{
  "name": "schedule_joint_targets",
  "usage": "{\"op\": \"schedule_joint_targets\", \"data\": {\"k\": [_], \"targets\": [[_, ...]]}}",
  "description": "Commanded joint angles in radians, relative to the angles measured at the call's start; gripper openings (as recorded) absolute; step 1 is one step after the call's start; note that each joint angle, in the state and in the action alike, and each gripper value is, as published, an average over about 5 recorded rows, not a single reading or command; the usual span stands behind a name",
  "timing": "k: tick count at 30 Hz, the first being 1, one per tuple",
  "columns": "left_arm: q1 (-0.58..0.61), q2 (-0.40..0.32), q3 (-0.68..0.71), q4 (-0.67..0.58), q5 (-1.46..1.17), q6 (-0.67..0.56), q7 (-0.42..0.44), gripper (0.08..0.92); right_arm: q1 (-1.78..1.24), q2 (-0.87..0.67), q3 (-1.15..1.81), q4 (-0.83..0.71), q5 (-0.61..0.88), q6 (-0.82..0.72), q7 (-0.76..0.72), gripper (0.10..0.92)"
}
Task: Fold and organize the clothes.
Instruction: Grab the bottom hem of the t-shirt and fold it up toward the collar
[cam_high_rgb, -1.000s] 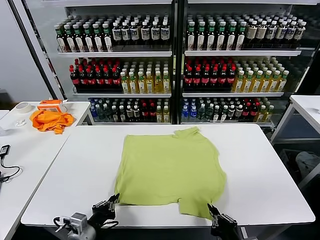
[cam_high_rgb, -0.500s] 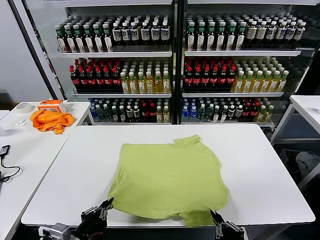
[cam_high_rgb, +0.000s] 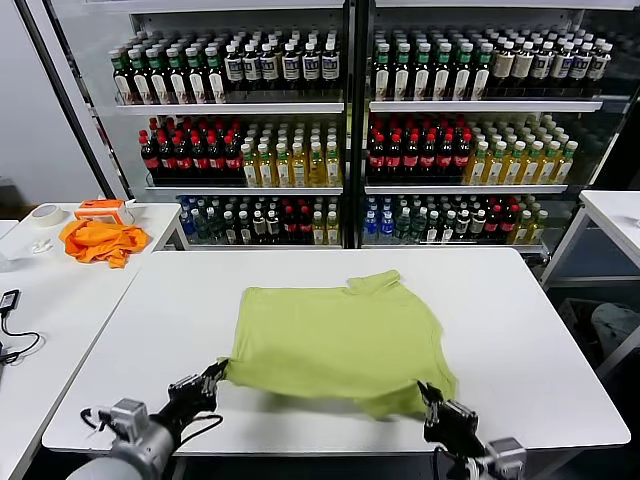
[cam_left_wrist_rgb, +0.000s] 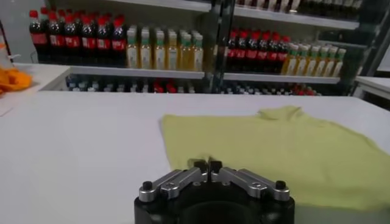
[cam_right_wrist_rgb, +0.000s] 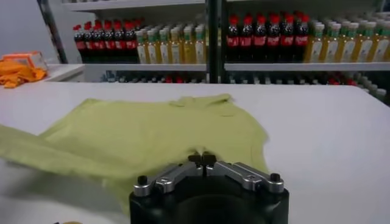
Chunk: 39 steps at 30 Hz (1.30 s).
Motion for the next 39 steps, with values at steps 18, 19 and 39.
{"op": "schedule_joint_targets", "data": {"k": [18,19,39], "targets": [[-0.399,-0.047,0.257,0.348,0.020,0.004,0.026,0.084,0.186,0.050,-0.030,-0.214,0.025,-0.013,-0.006,0.105],[-0.410,-0.054,0.261,0.361,0.023,0.004,0.022,0.084,0.187,0.052,-0.030,-0.217,0.024,-0.012,-0.008,0.105],[-0.335,-0.020,0.177,0.321,0.015,-0.008,0.004,0.437,0.107,0.028,0.045,-0.120,0.010,-0.087,-0.010,0.611]]}}
